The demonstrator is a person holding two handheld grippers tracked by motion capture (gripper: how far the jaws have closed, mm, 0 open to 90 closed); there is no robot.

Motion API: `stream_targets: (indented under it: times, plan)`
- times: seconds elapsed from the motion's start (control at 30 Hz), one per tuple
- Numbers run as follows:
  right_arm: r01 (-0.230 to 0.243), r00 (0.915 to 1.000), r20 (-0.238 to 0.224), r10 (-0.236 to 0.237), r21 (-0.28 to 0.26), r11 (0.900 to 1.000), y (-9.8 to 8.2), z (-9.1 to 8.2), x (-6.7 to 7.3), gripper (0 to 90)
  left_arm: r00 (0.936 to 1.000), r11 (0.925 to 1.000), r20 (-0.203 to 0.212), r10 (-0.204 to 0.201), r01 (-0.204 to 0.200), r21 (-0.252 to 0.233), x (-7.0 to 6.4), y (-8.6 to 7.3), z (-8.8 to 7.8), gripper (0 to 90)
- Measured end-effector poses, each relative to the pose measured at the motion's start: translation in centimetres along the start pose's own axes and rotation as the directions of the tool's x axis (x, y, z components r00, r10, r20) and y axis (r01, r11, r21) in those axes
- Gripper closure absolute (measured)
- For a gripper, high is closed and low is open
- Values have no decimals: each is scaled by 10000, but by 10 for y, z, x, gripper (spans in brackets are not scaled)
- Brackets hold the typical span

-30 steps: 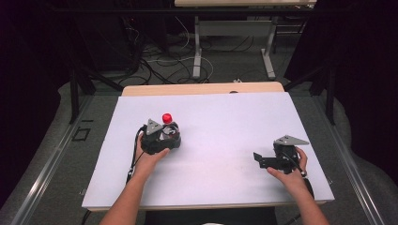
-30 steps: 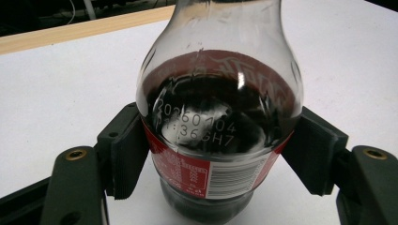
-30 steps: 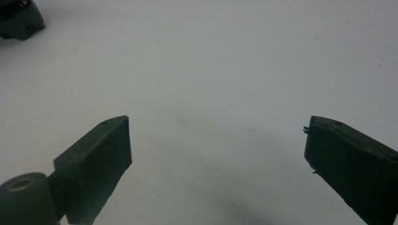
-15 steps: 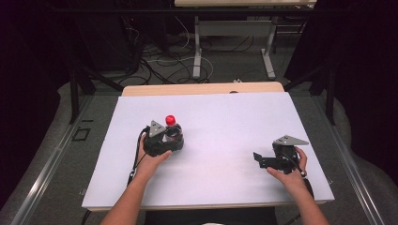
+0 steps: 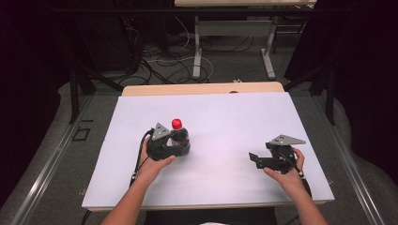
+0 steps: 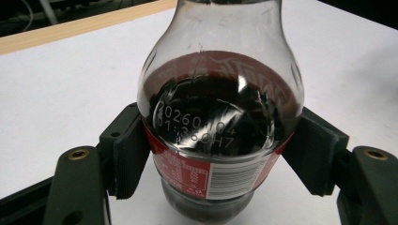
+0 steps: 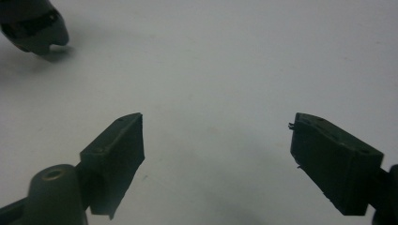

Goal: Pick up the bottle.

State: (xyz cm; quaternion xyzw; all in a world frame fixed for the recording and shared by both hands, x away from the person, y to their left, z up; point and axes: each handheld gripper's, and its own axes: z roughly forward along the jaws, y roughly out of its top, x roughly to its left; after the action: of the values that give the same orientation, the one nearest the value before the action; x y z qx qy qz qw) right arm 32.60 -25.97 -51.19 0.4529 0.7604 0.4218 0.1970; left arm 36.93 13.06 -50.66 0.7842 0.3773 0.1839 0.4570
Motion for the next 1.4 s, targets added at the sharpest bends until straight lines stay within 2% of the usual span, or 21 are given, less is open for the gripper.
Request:
stream_targets:
  times: [0.03,0.2,0.27,0.47,0.6,0.67,0.73,0.8,0.97,1.03,1.13,1.17,1.33,1.4]
  plan:
    - [115,9999,-114,-116,-81,9999,2,0,3,224,9997,9998,190,139,-142,120,-5,1,-2,303]
    - [513,9965,-636,-535,-350,9981,13,-8,17,277,9984,9994,465,321,-327,127,-18,4,-4,303]
    - [500,9951,-831,-537,-460,9977,17,-10,24,297,9975,9989,576,414,-426,189,-23,5,-5,303]
    - [893,9856,-1378,-981,-685,9936,34,-13,47,339,9924,9967,992,730,-762,283,-41,7,-6,303]
    - [1250,9735,-1792,-1417,-1010,9870,48,-15,60,377,9885,9949,1171,953,-984,211,-51,9,-9,303]
    - [1631,9646,-1871,-1857,-1300,9780,54,-14,67,386,9877,9947,1198,1001,-1024,128,-53,9,-9,303]
    - [1939,9567,-1904,-2203,-1478,9698,60,-14,72,392,9845,9941,1410,1047,-1078,145,-59,11,-11,303]
    - [1984,9505,-2077,-2313,-1676,9657,65,-14,78,391,9835,9937,1454,1079,-1111,141,-61,11,-11,304]
    - [1884,9451,-2368,-2253,-1684,9675,76,-15,88,389,9782,9911,1634,1279,-1323,163,-69,10,-10,304]
    - [1942,9378,-2522,-2386,-1884,9627,81,-15,91,390,9774,9909,1681,1286,-1335,183,-72,9,-10,303]
    - [1747,9314,-2833,-2286,-2029,9635,85,-16,96,398,9761,9900,1709,1344,-1396,186,-76,8,-8,303]
    - [1824,9282,-2886,-2348,-1970,9633,86,-17,97,398,9761,9900,1709,1344,-1396,186,-76,8,-8,304]
    - [2101,9217,-2901,-2577,-1854,9599,87,-20,102,431,9699,9881,1950,1457,-1525,204,-82,7,-7,303]
    - [2056,9226,-2899,-2544,-1884,9603,86,-20,103,432,9708,9883,1900,1466,-1518,132,-84,6,-6,304]
